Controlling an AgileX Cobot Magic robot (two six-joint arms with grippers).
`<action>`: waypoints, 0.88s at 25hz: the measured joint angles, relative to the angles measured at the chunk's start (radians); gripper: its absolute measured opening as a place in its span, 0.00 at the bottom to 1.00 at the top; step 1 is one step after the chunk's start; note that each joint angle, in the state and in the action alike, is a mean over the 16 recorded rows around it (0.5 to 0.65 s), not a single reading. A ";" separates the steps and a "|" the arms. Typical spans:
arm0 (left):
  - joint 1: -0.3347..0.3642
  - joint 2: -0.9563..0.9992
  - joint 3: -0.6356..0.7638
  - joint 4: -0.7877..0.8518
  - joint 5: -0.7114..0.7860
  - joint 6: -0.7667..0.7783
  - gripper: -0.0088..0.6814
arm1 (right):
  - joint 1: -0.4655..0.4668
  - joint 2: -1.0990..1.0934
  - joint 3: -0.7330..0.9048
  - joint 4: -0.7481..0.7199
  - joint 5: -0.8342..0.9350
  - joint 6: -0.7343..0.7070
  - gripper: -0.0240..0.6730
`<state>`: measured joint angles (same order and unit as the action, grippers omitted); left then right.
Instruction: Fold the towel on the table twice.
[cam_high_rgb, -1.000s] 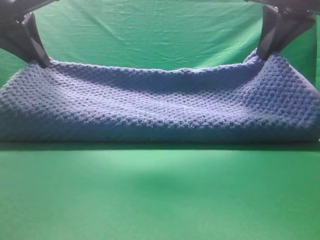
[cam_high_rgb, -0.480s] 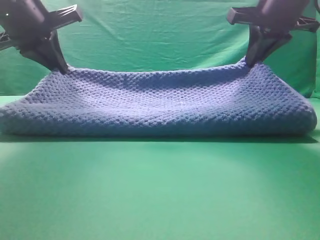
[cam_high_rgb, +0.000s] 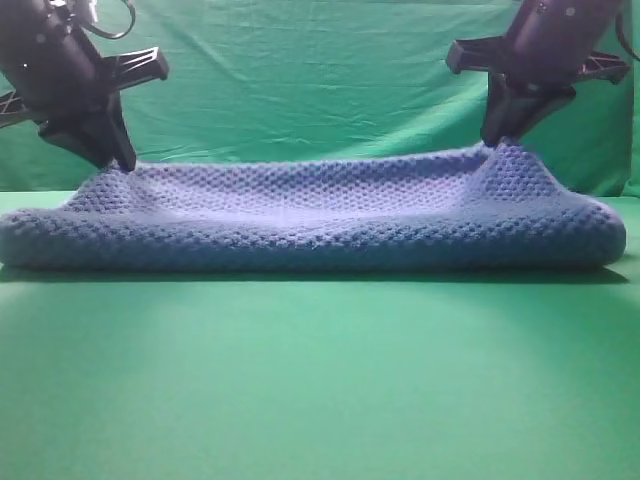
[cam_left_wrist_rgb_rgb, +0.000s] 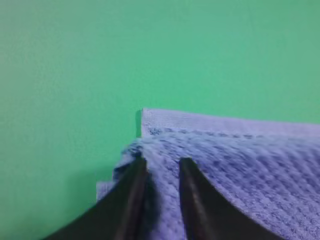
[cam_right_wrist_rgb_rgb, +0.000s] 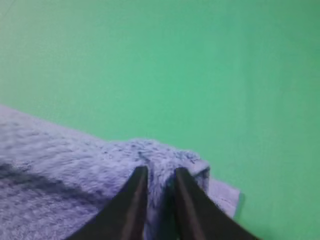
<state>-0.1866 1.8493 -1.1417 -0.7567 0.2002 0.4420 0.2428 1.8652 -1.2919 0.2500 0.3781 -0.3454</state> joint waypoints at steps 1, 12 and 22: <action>0.000 -0.002 0.000 0.004 0.004 0.000 0.47 | 0.000 -0.004 0.000 0.000 0.002 0.002 0.49; 0.000 -0.176 -0.001 0.058 0.166 0.000 0.55 | 0.000 -0.192 -0.002 0.002 0.145 0.027 0.71; 0.000 -0.514 -0.001 0.102 0.387 -0.005 0.07 | 0.000 -0.516 -0.002 -0.001 0.401 0.060 0.19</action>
<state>-0.1866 1.3357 -1.1429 -0.6545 0.5871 0.4373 0.2428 1.3495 -1.2938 0.2488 0.7791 -0.2859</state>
